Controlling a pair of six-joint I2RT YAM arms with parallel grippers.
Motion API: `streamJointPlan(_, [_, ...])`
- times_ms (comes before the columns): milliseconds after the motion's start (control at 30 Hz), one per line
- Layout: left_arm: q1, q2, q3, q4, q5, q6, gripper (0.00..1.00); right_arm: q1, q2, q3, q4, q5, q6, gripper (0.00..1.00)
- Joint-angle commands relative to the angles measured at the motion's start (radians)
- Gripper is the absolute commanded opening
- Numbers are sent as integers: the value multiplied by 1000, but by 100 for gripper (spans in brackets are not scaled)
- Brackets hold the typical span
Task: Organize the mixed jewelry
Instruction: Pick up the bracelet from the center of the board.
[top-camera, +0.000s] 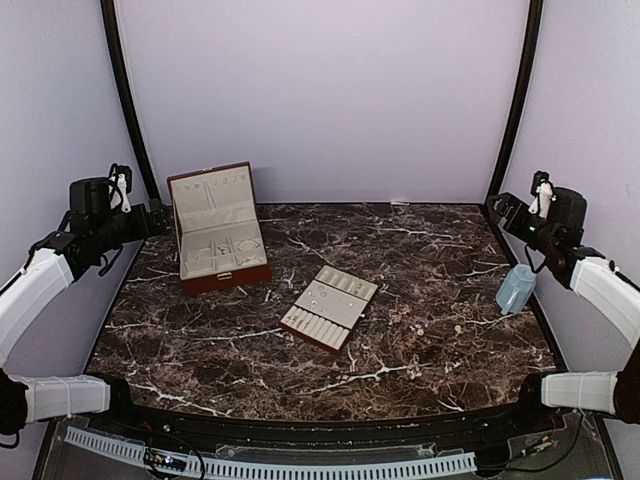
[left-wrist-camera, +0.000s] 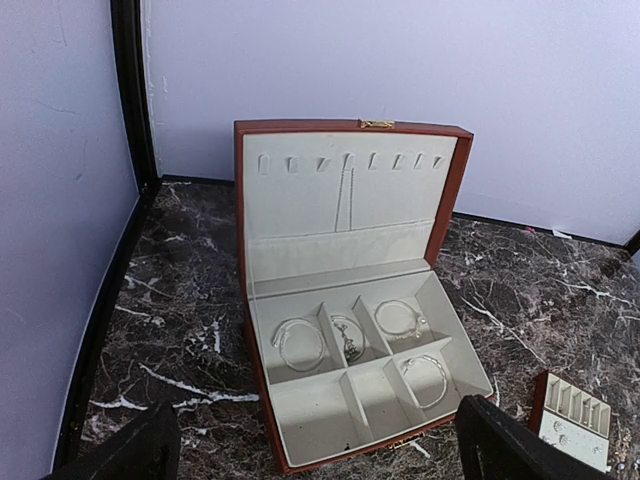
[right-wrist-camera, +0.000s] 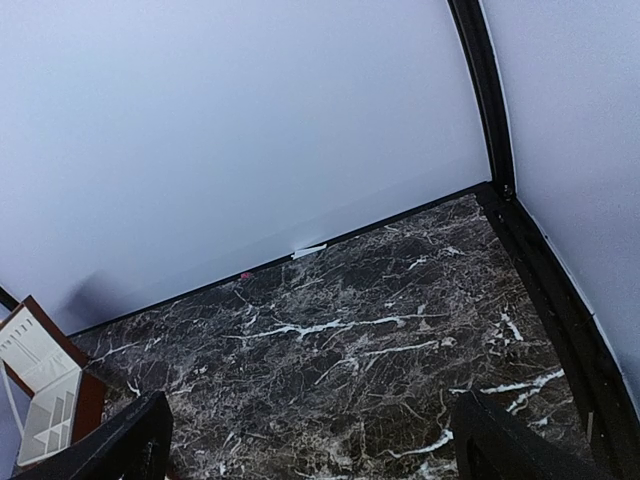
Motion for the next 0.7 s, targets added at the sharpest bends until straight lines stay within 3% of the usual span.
streamJointPlan(0, [7,5,4,2,12,-13,99,0,-15,-9,41,-5,5,99])
streamJointPlan(367, [7,4,-14,-35,-47,-57,99,0,-41,-15,24,30,14,99])
streamJointPlan(667, [7,-18,-11,-69,-51,-61,99,29,14,67,-170,-49,-93,96])
